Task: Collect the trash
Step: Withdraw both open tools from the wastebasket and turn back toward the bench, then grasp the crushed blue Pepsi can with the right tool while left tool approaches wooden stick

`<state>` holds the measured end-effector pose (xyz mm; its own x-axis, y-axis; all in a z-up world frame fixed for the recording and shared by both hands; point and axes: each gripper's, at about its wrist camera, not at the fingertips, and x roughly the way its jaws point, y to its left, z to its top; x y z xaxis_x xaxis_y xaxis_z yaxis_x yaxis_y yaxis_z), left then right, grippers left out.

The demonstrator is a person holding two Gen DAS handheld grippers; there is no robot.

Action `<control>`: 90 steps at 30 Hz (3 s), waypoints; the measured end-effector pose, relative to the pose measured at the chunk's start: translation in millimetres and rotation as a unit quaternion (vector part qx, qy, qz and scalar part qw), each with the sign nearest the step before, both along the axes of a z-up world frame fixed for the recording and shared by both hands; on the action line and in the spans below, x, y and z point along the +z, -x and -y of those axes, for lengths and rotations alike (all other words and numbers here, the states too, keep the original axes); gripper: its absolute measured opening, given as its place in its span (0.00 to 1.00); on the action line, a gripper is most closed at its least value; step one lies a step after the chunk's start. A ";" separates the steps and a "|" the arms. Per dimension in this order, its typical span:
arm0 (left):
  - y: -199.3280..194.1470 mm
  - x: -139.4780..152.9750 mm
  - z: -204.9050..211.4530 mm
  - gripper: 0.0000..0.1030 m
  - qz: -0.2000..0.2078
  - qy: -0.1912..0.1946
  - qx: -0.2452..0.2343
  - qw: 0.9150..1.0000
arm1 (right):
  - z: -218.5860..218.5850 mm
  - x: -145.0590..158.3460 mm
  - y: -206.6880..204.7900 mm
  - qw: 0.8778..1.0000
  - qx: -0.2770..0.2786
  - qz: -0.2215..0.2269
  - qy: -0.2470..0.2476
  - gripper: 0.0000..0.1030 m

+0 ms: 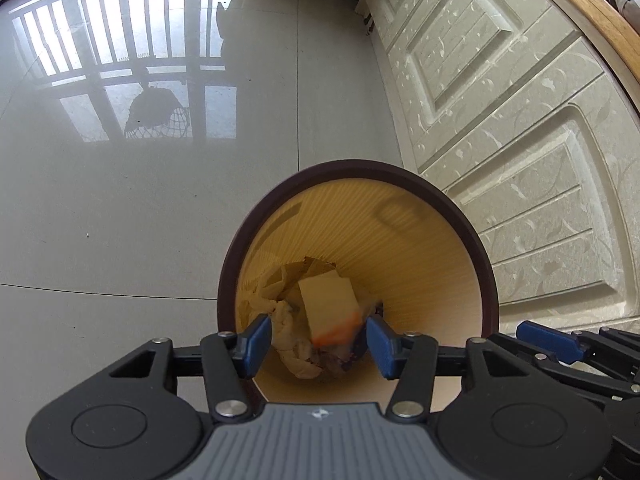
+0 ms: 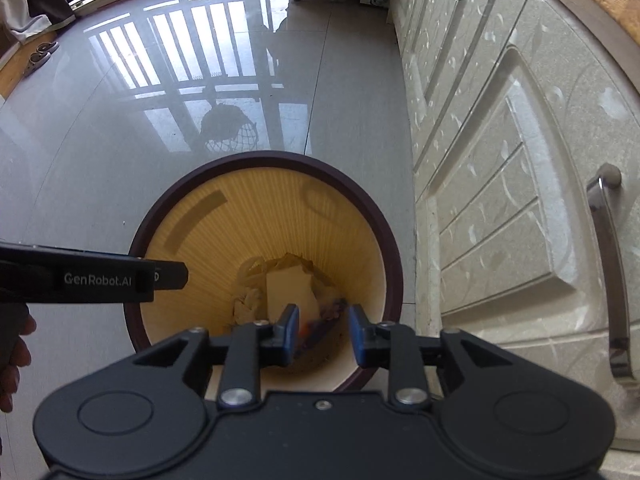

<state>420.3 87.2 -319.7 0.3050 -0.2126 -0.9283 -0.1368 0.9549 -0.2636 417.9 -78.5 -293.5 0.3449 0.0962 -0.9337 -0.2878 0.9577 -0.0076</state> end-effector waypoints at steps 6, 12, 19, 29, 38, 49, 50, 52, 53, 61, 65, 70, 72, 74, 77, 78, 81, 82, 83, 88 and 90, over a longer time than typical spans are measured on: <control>5.5 2.7 1.8 0.52 0.004 -0.009 -0.004 1.000 | -0.1 1.3 4.9 1.000 0.001 0.001 0.003 0.29; 17.4 6.4 1.6 0.53 0.007 -0.019 -0.008 1.000 | 5.7 5.4 14.2 1.000 -0.005 0.009 0.002 0.36; 34.5 15.4 -2.4 0.66 0.019 -0.030 -0.007 0.999 | 17.0 11.9 28.9 0.999 -0.033 0.029 0.000 0.59; 56.4 26.9 -7.7 0.99 0.035 -0.054 0.000 0.998 | 25.6 20.6 50.4 0.997 -0.052 0.061 0.005 0.96; 72.8 40.3 -7.7 1.00 0.056 -0.077 -0.001 0.995 | 33.3 29.6 64.2 0.995 -0.061 0.084 0.010 1.00; 97.5 64.7 -8.0 1.00 0.087 -0.087 0.002 0.992 | 32.7 53.1 87.3 0.991 -0.048 0.121 0.010 1.00; 100.1 67.6 -7.6 1.00 0.091 -0.088 0.001 0.992 | 33.0 56.0 89.5 0.991 -0.047 0.125 0.010 1.00; 104.3 73.3 -6.1 1.00 0.101 -0.093 0.000 0.991 | 33.6 61.5 92.9 0.990 -0.048 0.134 0.010 1.00; 106.3 75.7 -5.8 1.00 0.105 -0.096 0.000 0.990 | 34.3 64.4 93.9 0.989 -0.050 0.137 0.008 1.00; 120.0 94.2 -10.5 1.00 0.128 -0.099 0.001 0.987 | 28.6 83.4 105.2 0.986 -0.040 0.160 0.004 1.00; 129.6 107.0 -14.6 1.00 0.144 -0.103 0.011 0.984 | 23.9 99.1 113.4 0.983 -0.034 0.178 -0.004 1.00; 144.1 129.7 -20.8 1.00 0.170 -0.101 0.028 0.980 | 18.6 122.6 128.5 0.977 -0.024 0.211 -0.006 1.00; 149.3 140.9 -21.9 1.00 0.182 -0.104 0.032 0.977 | 19.0 132.4 135.2 0.974 -0.024 0.223 -0.009 1.00; 156.4 152.5 -21.6 1.00 0.195 -0.108 0.037 0.974 | 21.4 140.6 140.1 0.972 -0.029 0.231 -0.015 1.00; 169.9 168.8 -18.5 1.00 0.212 -0.113 0.045 0.970 | 26.2 153.4 148.9 0.970 -0.038 0.238 -0.033 1.00; 174.5 173.5 -17.6 1.00 0.216 -0.112 0.047 0.969 | 27.8 157.5 152.7 0.969 -0.039 0.243 -0.034 1.00; 189.2 184.4 -12.8 1.00 0.224 -0.108 0.053 0.967 | 32.9 168.9 165.1 0.965 -0.039 0.257 -0.030 1.00; 194.0 188.0 -10.2 1.00 0.227 -0.107 0.053 0.967 | 35.7 171.8 169.3 0.964 -0.040 0.262 -0.029 1.00; 198.5 191.5 -7.4 1.00 0.230 -0.105 0.052 0.966 | 38.6 176.0 174.1 0.962 -0.042 0.267 -0.028 1.00; 215.1 212.4 11.1 1.00 0.253 -0.098 0.048 0.961 | 54.0 202.4 198.5 0.953 -0.048 0.299 -0.033 1.00; 219.7 222.8 20.7 1.00 0.266 -0.095 0.045 0.958 | 62.8 215.5 208.3 0.947 -0.054 0.315 -0.038 1.00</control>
